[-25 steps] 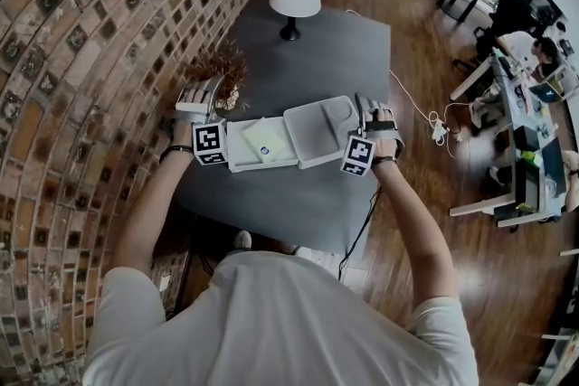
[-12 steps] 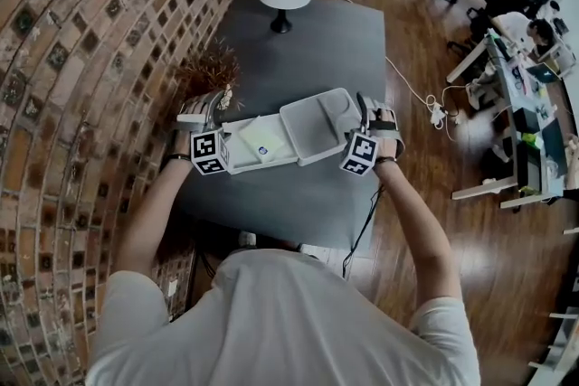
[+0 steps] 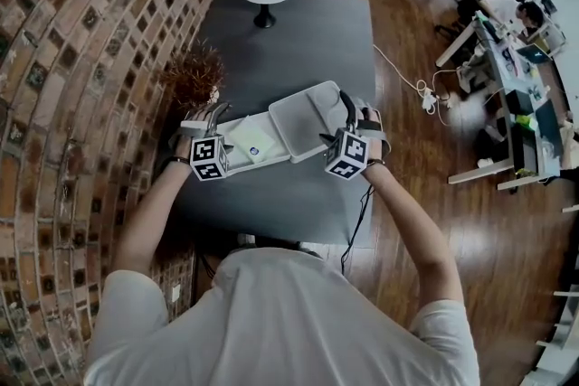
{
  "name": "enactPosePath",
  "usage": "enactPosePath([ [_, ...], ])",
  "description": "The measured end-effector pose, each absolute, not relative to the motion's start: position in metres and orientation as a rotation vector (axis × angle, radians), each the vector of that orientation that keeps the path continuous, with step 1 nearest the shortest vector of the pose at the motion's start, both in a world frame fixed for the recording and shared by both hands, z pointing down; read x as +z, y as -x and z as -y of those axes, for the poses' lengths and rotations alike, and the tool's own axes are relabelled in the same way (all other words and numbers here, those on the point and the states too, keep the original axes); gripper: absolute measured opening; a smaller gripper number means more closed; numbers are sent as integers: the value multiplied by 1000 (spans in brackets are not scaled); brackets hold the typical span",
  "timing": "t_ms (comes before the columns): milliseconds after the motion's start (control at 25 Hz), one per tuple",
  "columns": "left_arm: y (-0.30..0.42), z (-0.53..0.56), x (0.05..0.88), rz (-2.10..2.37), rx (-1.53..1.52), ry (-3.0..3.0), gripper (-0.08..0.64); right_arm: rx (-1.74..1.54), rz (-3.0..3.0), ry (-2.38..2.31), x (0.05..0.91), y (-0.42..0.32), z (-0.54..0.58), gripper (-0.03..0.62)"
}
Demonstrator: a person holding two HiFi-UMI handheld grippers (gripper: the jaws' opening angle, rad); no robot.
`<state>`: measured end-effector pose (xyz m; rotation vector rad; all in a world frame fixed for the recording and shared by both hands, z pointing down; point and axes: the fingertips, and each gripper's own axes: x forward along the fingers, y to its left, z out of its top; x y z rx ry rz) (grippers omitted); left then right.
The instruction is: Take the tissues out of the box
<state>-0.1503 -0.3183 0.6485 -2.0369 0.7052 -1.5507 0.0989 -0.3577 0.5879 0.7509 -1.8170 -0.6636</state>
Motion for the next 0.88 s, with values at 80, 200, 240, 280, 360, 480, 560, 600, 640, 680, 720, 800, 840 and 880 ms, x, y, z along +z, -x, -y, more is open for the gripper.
enactPosePath([
  [80, 142, 315, 657, -653, -1545, 2069, 560, -631, 1853, -775, 583, -95, 354, 594],
  [200, 131, 311, 668, -568, -1544, 2105, 560, -619, 1880, -793, 576, -91, 348, 594],
  [240, 128, 310, 672, -541, -1546, 2111, 560, -622, 1886, -795, 575, -90, 346, 594],
  [280, 126, 309, 675, -515, -1550, 2112, 560, -623, 1892, -797, 574, -90, 343, 592],
  [360, 123, 308, 682, -457, -1568, 2099, 560, -600, 1916, -808, 571, -89, 337, 592],
  [480, 117, 303, 696, -348, -1596, 2085, 560, -513, 1987, -845, 567, -85, 324, 592],
  [560, 114, 301, 704, -279, -1611, 2070, 556, -450, 2033, -873, 565, -82, 317, 592],
  [600, 112, 300, 706, -244, -1616, 2060, 555, -422, 2053, -887, 564, -82, 313, 592],
  [640, 109, 299, 707, -209, -1619, 2051, 555, -398, 2071, -899, 563, -81, 310, 592],
  [680, 107, 298, 708, -174, -1624, 2039, 555, -376, 2086, -908, 562, -81, 306, 592],
  [720, 106, 298, 710, -140, -1633, 2023, 555, -356, 2099, -914, 561, -80, 303, 592],
  [800, 105, 300, 715, -76, -1648, 1985, 555, -325, 2119, -923, 562, -80, 296, 592],
  [840, 104, 302, 717, -48, -1651, 1966, 555, -311, 2128, -929, 563, -79, 293, 592],
  [880, 104, 304, 719, -20, -1653, 1944, 555, -297, 2136, -937, 563, -80, 290, 592],
])
